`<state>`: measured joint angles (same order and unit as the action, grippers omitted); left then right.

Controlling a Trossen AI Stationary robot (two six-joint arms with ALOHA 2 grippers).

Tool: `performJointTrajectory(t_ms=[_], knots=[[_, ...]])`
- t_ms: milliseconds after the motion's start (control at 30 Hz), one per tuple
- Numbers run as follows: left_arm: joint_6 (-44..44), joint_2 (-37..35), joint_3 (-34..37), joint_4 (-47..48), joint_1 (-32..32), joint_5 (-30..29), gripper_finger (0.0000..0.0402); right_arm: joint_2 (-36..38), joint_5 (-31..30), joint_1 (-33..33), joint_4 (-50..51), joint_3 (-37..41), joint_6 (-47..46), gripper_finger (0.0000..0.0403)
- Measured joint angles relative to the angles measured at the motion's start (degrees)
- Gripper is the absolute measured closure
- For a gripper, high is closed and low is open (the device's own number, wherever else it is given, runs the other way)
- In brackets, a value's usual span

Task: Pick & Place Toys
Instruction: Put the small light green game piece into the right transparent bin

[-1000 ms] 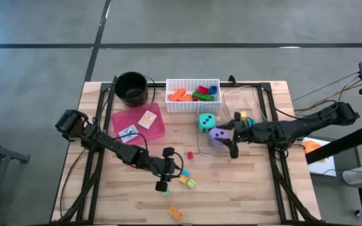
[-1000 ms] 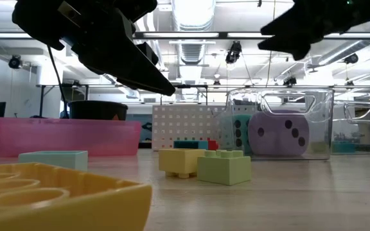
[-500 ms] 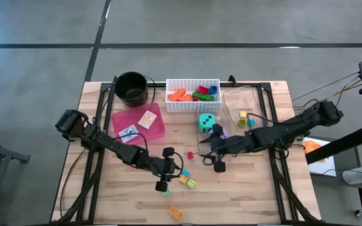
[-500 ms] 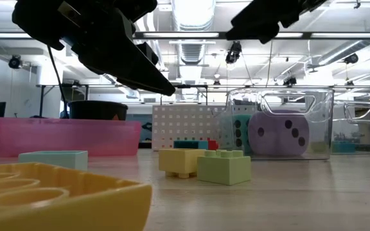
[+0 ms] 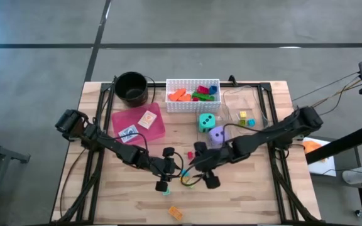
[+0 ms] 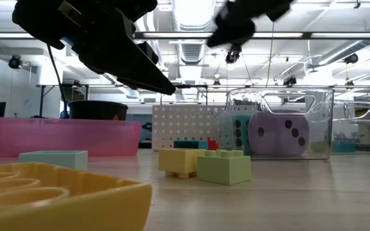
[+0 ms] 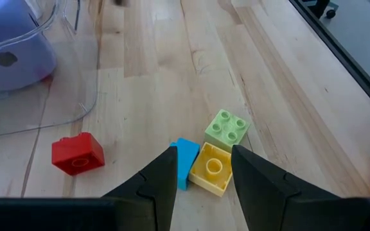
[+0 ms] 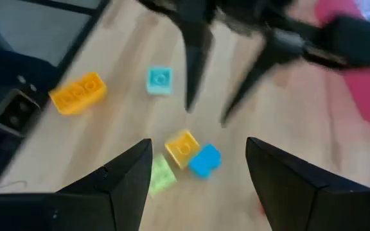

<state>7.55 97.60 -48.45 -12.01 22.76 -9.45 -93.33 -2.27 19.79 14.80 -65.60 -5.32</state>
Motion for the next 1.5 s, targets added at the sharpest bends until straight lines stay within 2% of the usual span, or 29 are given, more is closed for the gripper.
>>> performJointTrajectory(t_ms=[300, 433, 567, 633, 767, 1000, 1067, 1267, 1367, 1500], knots=[[5.3, 0.0, 0.0, 0.1, 0.0, 0.0, 0.0252, -7.8, 1.1, 0.4, 11.2, -8.6, -0.4, 0.0152], [5.5, 0.0, 0.0, 0.4, 0.0, 0.0, 0.0252, -9.3, 1.2, 1.0, 14.7, -11.1, -4.4, 0.0152], [6.1, -1.7, -0.2, 7.2, 0.6, 2.8, 0.0252, -8.8, 1.1, 3.1, 15.9, -12.0, -7.0, 0.0152], [6.5, -3.6, -0.3, 11.0, 1.0, 3.5, 0.0252, -8.4, 0.8, 4.5, 15.5, -11.6, -7.2, 0.0152], [10.1, -7.0, 0.2, 15.6, 1.1, 3.5, 0.0252, -8.6, -0.6, 7.1, 8.1, -9.4, -10.1, 0.0152], [11.9, -8.6, 2.8, 13.2, 1.6, 3.0, 0.0252, -12.0, -1.4, 10.2, 2.0, -8.4, -15.2, 0.0152], [12.5, -8.5, 3.7, 11.0, 1.5, 2.8, 0.0252, -13.5, -5.3, 11.0, -0.4, -8.5, -20.4, 0.0152], [12.5, -8.5, 4.8, 10.8, 1.6, 2.4, 0.0252, -18.5, -19.0, 13.6, 0.4, -8.5, -40.3, 0.0152], [12.4, -8.5, 4.8, 10.5, 1.5, 2.2, 0.0252, -21.1, -23.4, 15.0, 0.4, -8.9, -44.1, 0.0152], [12.4, -8.5, 4.8, 10.4, 1.6, 2.2, 0.0252, -24.5, -24.1, 15.2, 0.4, -9.9, -45.5, 0.0152]])
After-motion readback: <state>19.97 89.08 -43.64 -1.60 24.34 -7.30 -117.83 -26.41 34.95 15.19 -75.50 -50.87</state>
